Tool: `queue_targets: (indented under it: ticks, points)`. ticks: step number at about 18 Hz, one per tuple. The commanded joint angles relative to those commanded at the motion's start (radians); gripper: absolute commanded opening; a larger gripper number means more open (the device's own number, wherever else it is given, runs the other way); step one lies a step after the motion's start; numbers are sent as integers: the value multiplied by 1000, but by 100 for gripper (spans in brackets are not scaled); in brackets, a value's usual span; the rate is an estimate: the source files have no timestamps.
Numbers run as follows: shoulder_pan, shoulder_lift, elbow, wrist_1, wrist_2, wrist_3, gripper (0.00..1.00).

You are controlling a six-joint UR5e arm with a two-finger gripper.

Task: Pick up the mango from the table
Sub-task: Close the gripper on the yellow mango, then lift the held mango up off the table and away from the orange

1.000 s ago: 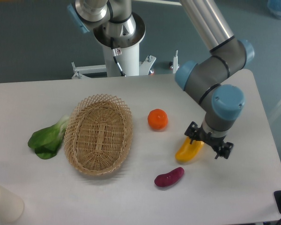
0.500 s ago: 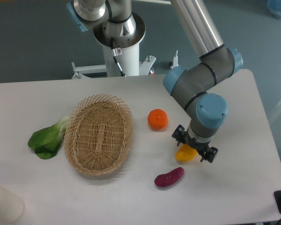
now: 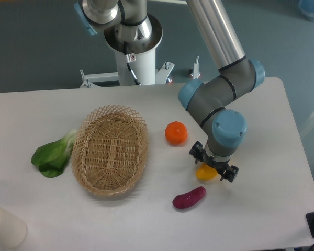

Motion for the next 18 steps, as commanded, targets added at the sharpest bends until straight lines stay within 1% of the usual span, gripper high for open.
queue_targets:
  ticks: [5,6,7,8,10,11,14,18]
  points:
    - [-6,-3,-3,0,34,0,100]
    - [-8,-5,-3,0,46,0,99]
    - [-8,-5,-2,-2,51,0,86]
    - [-8,-3,-2,-3,51,-2,68]
    - [-8,-3,-2,-6,51,-3,48]
    - [-8,-3,-2,-8,51,-3,41]
    - [-8,1,0,-11,51,-3,33]
    - [-6,9,15,-21,51,5,32]
